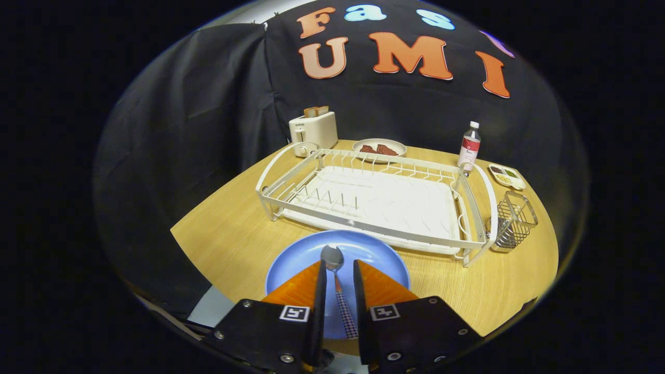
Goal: Take the plate from the dish rack, then take the spoon from the basket and place it into the plate.
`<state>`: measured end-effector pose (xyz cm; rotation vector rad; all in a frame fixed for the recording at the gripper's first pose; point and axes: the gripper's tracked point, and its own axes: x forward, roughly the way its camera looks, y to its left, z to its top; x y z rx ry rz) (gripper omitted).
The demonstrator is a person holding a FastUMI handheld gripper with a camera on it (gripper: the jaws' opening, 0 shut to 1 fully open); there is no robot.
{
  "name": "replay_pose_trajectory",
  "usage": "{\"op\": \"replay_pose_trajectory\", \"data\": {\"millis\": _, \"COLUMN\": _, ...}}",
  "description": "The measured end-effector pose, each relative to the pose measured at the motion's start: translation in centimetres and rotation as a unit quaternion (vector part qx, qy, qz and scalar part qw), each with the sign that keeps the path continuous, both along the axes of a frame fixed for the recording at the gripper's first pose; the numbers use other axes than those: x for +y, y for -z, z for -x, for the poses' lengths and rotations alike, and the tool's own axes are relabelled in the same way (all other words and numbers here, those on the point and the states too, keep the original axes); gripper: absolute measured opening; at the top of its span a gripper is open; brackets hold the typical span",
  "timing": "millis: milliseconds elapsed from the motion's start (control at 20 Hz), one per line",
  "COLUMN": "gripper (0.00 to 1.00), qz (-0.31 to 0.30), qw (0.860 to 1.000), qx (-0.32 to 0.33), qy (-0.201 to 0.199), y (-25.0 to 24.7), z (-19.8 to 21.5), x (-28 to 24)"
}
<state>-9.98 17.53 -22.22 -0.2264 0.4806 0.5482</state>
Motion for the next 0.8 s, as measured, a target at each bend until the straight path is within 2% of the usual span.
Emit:
{"op": "replay_pose_trajectory", "data": {"millis": 100, "gripper": 0.42, "qz": -0.005, "qw": 1.0, "qx": -0.009, "qy": 0.006, "y": -1.0, "z": -0.5, "x": -0.5}}
{"op": "replay_pose_trajectory", "data": {"millis": 150, "gripper": 0.56, "qz": -0.006, "qw": 1.0, "qx": -0.013, "qy": 0.011, "y": -1.5, "z": -0.8, "x": -0.9}}
{"op": "replay_pose_trajectory", "data": {"millis": 200, "gripper": 0.64, "qz": -0.008, "qw": 1.0, "qx": -0.017, "qy": 0.018, "y": -2.1, "z": -1.1, "x": -1.2}}
{"op": "replay_pose_trajectory", "data": {"millis": 250, "gripper": 0.8, "qz": -0.011, "qw": 0.999, "qx": -0.022, "qy": 0.025, "y": -2.8, "z": -1.5, "x": -1.6}}
{"op": "replay_pose_trajectory", "data": {"millis": 350, "gripper": 0.97, "qz": -0.019, "qw": 0.999, "qx": -0.031, "qy": 0.04, "y": -4.3, "z": -2.1, "x": -2.2}}
{"op": "replay_pose_trajectory", "data": {"millis": 650, "gripper": 0.99, "qz": -0.041, "qw": 0.993, "qx": -0.079, "qy": 0.074, "y": -10.7, "z": -4.3, "x": -3.6}}
{"op": "replay_pose_trajectory", "data": {"millis": 800, "gripper": 0.99, "qz": -0.052, "qw": 0.988, "qx": -0.098, "qy": 0.107, "y": -13.9, "z": -5.4, "x": -5.5}}
